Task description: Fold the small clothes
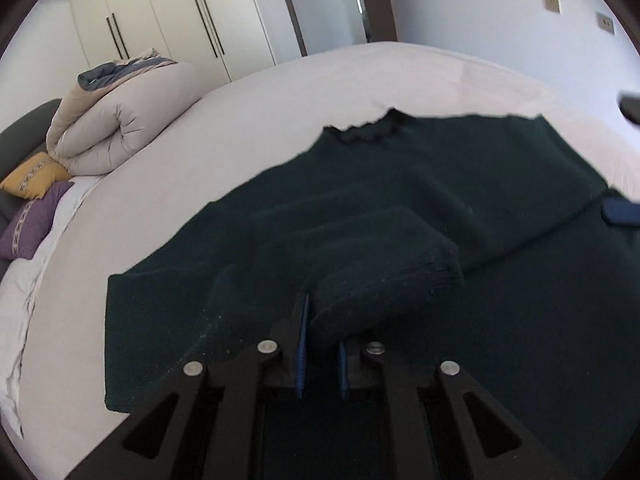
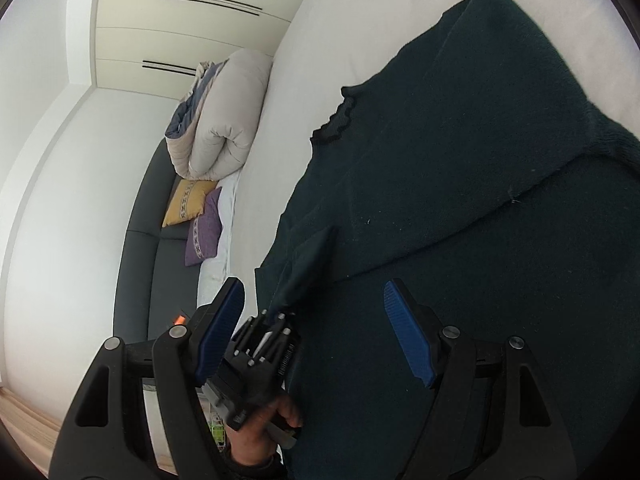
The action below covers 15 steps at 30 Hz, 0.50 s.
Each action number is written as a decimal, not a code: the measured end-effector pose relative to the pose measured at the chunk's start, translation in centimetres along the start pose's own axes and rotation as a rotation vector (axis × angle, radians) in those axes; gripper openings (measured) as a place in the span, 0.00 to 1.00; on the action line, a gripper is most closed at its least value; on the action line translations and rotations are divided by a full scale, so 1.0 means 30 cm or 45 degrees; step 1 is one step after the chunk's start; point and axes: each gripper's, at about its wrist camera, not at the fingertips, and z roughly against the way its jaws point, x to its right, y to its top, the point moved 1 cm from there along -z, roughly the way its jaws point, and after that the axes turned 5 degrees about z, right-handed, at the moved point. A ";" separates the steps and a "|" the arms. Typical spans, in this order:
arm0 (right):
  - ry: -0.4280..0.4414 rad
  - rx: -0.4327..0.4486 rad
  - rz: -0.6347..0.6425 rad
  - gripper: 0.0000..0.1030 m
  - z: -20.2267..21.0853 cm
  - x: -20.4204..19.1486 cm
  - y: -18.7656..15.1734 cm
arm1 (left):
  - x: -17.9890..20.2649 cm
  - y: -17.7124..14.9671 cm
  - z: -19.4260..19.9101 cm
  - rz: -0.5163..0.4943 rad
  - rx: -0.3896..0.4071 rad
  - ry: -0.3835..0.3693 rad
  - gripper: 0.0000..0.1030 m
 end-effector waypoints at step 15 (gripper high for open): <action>-0.026 -0.325 -0.107 0.37 -0.537 -0.050 -0.001 | -0.106 -0.060 0.046 0.176 0.088 -0.105 0.20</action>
